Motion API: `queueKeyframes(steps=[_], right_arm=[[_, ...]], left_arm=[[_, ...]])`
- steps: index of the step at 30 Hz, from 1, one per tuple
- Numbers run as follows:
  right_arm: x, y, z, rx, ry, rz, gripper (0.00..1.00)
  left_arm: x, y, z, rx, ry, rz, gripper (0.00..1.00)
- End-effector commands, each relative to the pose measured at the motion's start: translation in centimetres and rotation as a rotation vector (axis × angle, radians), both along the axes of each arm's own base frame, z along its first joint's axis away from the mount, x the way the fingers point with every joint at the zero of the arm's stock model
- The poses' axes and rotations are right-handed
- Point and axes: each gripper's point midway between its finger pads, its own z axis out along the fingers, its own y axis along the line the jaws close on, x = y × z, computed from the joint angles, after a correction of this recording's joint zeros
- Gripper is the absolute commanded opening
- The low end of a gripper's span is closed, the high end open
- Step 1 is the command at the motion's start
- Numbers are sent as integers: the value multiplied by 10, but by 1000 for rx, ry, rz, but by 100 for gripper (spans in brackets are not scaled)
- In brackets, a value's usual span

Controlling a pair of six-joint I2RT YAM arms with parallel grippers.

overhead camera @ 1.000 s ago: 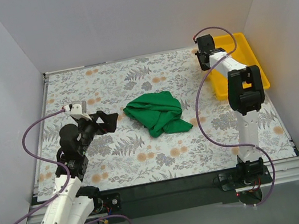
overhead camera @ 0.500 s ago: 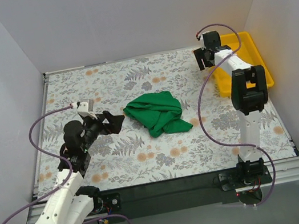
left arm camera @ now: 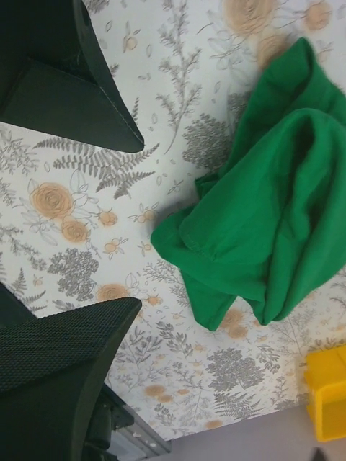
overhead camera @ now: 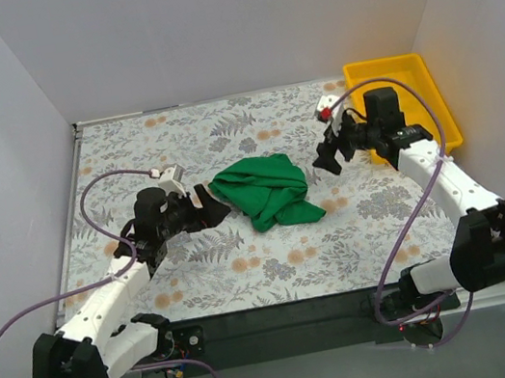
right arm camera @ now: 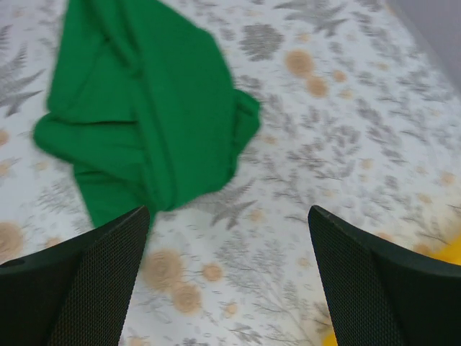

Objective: Fold and stack the t-shirts

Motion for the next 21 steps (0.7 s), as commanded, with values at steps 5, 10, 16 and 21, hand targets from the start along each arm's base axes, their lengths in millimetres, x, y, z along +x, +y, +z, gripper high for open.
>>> queueKeyframes(steps=[5,10,16,21], right_arm=[[-83,32,-37,151,90,280,96],[-97,33,-67,189,210,264,91],[-100,37,-95,225,354,234,80],[-88,38,-92,217,354,217,78]], left_arm=[[-14,-30,-22,-141,197,36,78],[-3,-47,-36,-150,252,42,74],[11,-56,-67,-88,326,73,65],[29,-64,-76,-68,343,91,56]])
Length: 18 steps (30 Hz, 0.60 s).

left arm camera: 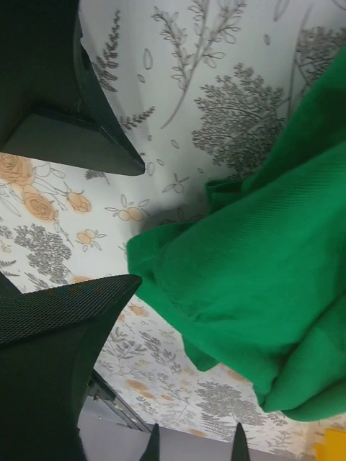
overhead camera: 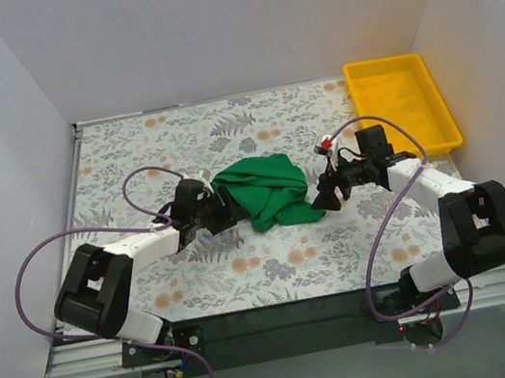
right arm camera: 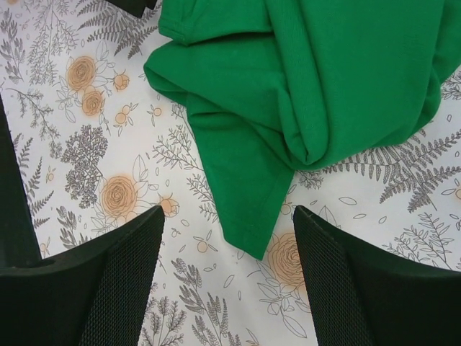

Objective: Fold and stack the t-shirts

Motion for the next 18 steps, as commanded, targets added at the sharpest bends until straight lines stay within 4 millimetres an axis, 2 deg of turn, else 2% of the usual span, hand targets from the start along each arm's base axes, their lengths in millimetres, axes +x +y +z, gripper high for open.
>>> queueKeyframes(steps=[1,5,6,7,12,14,15,18], right_arm=[[15,8,18,28,-48,1,79],[31,7,10,-23,-25,-48,78],[37,8,13,-23,-29,-52,78],[39,10,6,-25,-3,-51,78],[56,24,-5,-66,75,-55,73],[66,29,-10,-81,92,-63,68],[67,30,-13,-93,109,-70,65],[73,28,-16,-121,103,-83,48]], left_arm=[[27,-13,21,-24,-71,18,56],[36,-21,17,-27,-59,-1,56],[39,-25,21,-38,-63,-8,56],[40,-27,22,-41,-59,-14,55],[50,-32,20,-23,-47,-25,44],[53,-34,22,-19,-52,-31,36],[54,-34,24,-20,-55,-32,23],[57,-36,37,-24,-81,-45,2]])
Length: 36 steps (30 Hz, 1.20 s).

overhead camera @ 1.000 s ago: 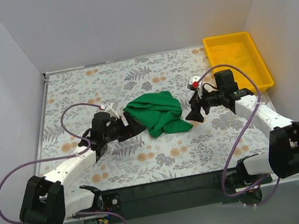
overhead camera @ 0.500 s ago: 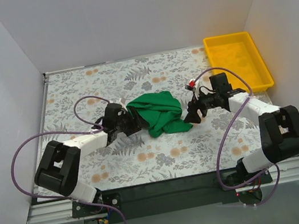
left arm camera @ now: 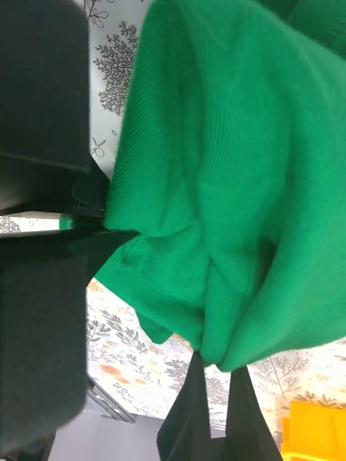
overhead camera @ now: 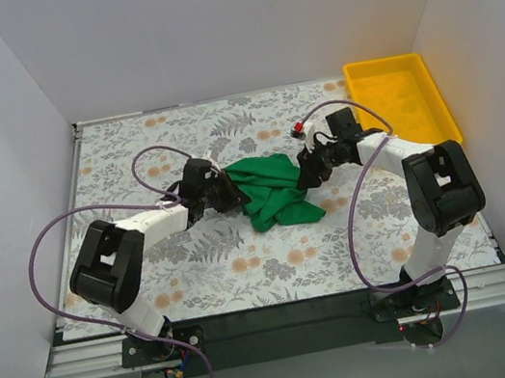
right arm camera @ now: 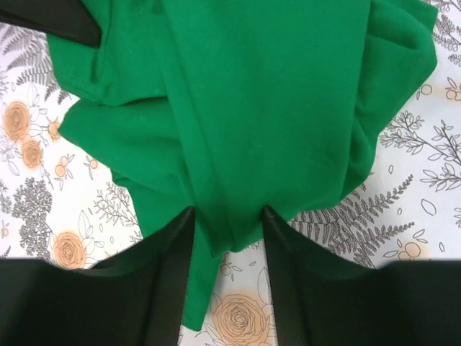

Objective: Fold and stack the t-shirts

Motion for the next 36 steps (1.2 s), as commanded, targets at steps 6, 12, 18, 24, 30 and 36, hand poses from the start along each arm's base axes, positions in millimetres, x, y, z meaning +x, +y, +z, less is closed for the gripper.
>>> queueKeyframes(steps=[6,12,18,24,30,36], right_arm=[[17,-4,22,-50,-65,-42,1],[28,-10,99,-54,-271,-4,1],[-2,-15,219,4,-607,95,1],[-29,-25,311,37,-839,70,1],[-62,-44,377,12,-1023,36,1],[-93,-66,409,-64,-1139,28,1]], left_arm=[[9,-3,67,-15,-151,-39,0],[4,8,140,-7,-330,-60,0],[-15,33,235,16,-601,-69,0],[-56,37,333,-93,-853,-168,0],[-110,35,394,-218,-994,-321,0],[-155,45,407,-293,-996,-387,0]])
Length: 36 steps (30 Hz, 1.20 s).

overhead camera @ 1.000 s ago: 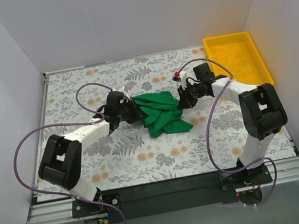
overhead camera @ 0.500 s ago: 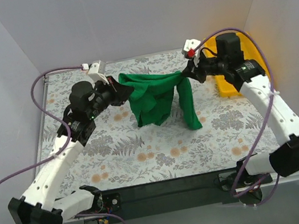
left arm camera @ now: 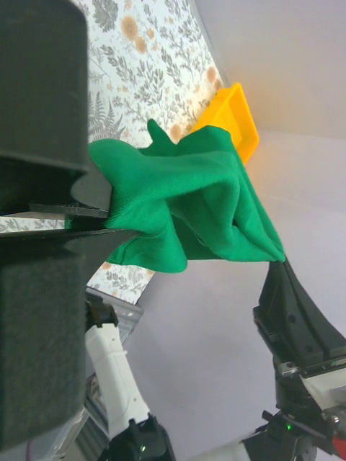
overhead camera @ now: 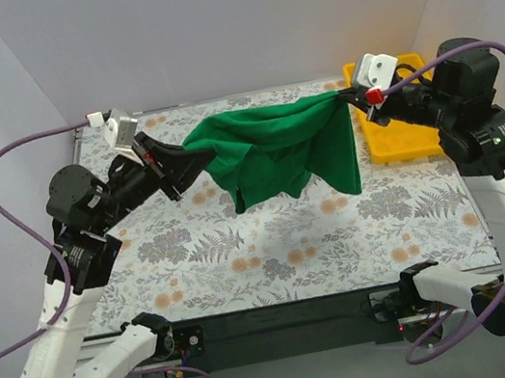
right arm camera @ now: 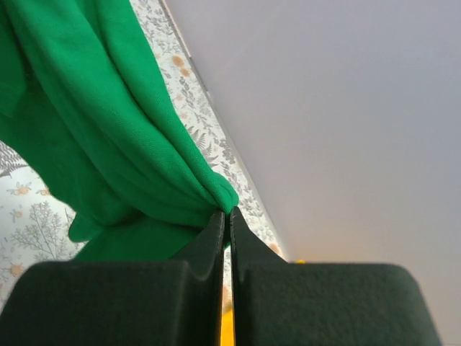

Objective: Fold and stack the t-shirts

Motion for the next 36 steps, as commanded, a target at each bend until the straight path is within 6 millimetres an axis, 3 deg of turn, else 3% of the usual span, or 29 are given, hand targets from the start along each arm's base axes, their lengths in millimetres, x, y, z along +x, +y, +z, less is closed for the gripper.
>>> queueKeyframes(steps=[1,6,8,9,10,13,14,15,16,17,18,19,20,21,22,23,24,25,26,27,28,29,30,31,32,33,34,35,36], right_arm=[[-23,-15,28,-37,-107,-18,1],[-44,-4,15,-57,-75,107,1],[-39,2,5,-58,-46,140,1],[-35,6,2,-50,-33,152,1],[-29,10,-3,-31,-3,167,1],[10,26,-22,36,121,158,1],[39,29,-40,40,175,109,1],[57,35,-43,50,167,91,1],[75,36,-56,59,211,48,1],[102,46,-87,45,290,34,1],[114,58,-103,39,329,38,4],[134,61,-116,38,366,-21,11],[166,72,-148,23,439,-75,21],[183,80,-157,19,463,-132,54],[208,71,-171,18,487,-273,64],[229,69,-197,-13,509,-346,72],[241,65,-192,-18,472,-419,81],[249,51,-193,-35,441,-501,84],[244,46,-185,-19,434,-504,85],[236,36,-198,-25,474,-498,84],[219,46,-203,-6,518,-388,84],[196,49,-185,-12,481,-274,82],[164,50,-219,-65,559,-161,81],[120,73,-220,-50,601,86,81],[75,72,-228,-95,652,206,81],[44,83,-241,-163,618,337,80],[16,81,-278,-231,691,358,80],[-4,81,-293,-288,693,366,79],[-27,96,-308,-350,687,410,78]], left_arm=[[-39,5,9,-7,-11,-98,0],[-53,15,2,-12,30,-79,0],[-40,26,-11,-11,64,26,0],[-34,30,-25,10,102,74,0],[-14,37,-49,32,155,174,0],[16,41,-94,70,271,293,0],[33,48,-122,97,338,384,0],[48,48,-145,124,396,433,0],[58,50,-161,126,450,483,0],[74,63,-193,165,512,596,0],[92,72,-223,199,591,667,0],[102,81,-246,213,654,712,0],[105,84,-275,201,764,711,0],[126,106,-304,175,858,764,9],[134,116,-321,158,911,786,24],[141,125,-335,137,961,814,41],[153,145,-354,143,1016,876,51],[158,152,-359,150,1035,898,59],[164,156,-357,153,1028,908,62],[171,161,-347,156,986,917,64],[174,162,-338,153,957,916,66],[175,162,-329,150,928,913,69],[172,160,-313,150,878,884,69],[169,157,-305,146,855,859,69],[164,153,-298,142,833,831,69],[156,150,-282,123,790,803,69],[146,144,-282,128,785,760,69],[137,142,-278,129,773,736,69],[126,141,-263,114,724,726,69]])
